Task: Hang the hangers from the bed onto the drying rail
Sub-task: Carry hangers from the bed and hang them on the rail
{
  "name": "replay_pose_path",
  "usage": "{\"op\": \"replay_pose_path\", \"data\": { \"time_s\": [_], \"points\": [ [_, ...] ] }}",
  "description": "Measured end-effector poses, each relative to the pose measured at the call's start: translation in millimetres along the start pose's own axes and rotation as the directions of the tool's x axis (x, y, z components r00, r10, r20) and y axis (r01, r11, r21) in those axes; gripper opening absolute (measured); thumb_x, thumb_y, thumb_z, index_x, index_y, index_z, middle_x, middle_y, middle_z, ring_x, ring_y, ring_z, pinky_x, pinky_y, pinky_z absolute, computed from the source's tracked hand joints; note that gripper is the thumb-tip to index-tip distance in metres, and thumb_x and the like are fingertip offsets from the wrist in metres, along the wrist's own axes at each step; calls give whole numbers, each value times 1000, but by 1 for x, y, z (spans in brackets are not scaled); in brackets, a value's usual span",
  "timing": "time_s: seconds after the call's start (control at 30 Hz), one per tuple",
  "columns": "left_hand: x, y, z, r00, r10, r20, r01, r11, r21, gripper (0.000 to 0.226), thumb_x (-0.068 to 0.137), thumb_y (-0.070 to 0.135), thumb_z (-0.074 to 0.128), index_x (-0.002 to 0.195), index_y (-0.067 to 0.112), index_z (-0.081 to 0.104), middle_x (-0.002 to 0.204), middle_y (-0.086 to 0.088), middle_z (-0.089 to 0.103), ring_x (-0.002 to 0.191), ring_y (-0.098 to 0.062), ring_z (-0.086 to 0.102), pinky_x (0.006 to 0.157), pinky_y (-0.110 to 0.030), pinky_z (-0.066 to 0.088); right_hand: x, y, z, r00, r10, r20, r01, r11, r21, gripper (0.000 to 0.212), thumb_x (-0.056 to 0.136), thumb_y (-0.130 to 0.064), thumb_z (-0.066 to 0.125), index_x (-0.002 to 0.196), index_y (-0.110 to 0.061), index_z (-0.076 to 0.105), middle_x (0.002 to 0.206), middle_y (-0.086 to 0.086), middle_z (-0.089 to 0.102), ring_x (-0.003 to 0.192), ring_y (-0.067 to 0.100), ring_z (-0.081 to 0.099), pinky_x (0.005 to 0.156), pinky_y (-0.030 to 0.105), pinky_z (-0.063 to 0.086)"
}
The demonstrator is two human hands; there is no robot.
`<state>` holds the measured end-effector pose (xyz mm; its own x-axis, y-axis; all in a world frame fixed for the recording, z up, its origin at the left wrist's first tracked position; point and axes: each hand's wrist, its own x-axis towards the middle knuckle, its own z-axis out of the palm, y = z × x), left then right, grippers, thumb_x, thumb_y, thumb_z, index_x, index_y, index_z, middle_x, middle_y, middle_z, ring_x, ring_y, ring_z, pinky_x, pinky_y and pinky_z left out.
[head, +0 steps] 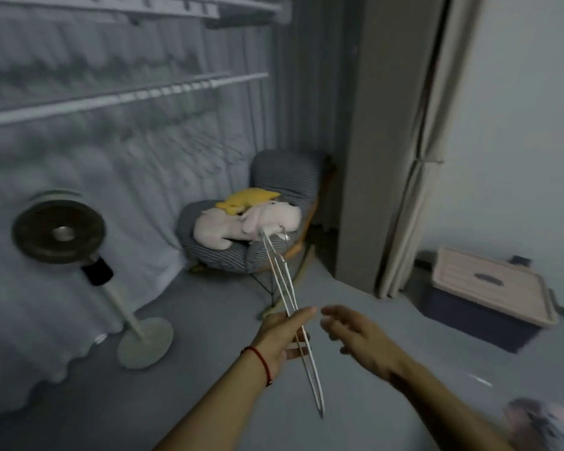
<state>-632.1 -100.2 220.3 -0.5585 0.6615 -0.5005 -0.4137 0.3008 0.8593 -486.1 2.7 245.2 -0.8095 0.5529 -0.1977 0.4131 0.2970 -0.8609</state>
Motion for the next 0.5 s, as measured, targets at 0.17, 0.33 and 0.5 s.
{"op": "replay_pose_path", "data": {
  "time_s": [0.17,0.33,0.5],
  "points": [
    [18,44,-118,984,-4,-179,-13,995,-95,46,68,49,82,77,6,70,73,-14,69,74,-27,69,80,-50,59,60,-74,104,965,15,264,-47,992,117,21,103,-53,32,117,-53,49,118,-24,55,105,2,58,73,12,47],
    [41,84,-194,938,-25,-347,-46,979,-196,57,67,54,81,79,1,64,77,-19,72,77,-32,72,66,-41,61,121,-133,164,928,-13,372,-46,988,149,30,99,-66,29,125,-61,43,121,-13,55,93,17,70,79,34,60],
    [63,138,-243,904,-2,-429,-72,985,-155,81,56,73,77,99,6,70,84,-13,76,84,-28,73,76,-48,60,184,-174,184,921,-181,346,121,974,189,27,102,-56,33,116,-51,56,107,-4,63,67,15,63,55,31,53]
  ]
}}
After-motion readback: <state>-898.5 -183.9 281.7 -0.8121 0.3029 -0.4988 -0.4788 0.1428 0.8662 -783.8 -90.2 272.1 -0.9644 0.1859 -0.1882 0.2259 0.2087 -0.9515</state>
